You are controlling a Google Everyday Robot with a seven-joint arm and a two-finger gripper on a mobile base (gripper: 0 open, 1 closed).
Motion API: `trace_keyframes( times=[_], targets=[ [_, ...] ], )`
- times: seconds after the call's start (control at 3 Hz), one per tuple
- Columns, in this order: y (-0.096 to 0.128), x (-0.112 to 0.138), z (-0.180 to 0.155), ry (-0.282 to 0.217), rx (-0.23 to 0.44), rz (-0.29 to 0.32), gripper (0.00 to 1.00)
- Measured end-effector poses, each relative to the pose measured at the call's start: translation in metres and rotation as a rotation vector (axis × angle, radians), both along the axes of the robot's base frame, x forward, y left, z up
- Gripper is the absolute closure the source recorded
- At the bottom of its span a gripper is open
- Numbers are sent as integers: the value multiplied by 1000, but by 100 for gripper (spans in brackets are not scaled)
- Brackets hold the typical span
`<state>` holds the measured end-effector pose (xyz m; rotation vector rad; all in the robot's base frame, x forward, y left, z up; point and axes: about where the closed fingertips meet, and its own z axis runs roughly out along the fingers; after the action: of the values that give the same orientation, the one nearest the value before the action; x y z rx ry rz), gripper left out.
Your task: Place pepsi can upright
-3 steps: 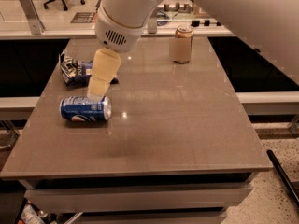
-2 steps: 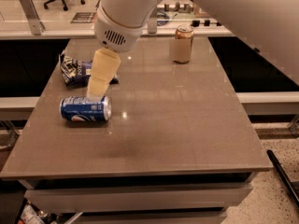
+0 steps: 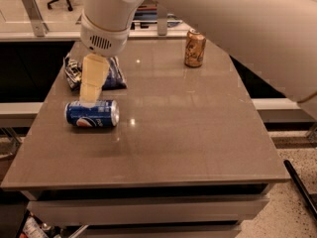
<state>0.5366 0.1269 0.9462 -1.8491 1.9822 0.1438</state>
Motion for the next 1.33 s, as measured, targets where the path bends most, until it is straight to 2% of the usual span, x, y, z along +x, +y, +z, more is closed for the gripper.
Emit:
trace_keyframes(
  times=[0.33,0.67,1.0,1.33],
  targets=[
    [15,8,-24,36,8,17,0],
    [20,8,-46,72,17,12,0],
    [23,2,-56,82,-3,0,0],
    [31,-7,-55,71,-57,-3,0]
  ],
)
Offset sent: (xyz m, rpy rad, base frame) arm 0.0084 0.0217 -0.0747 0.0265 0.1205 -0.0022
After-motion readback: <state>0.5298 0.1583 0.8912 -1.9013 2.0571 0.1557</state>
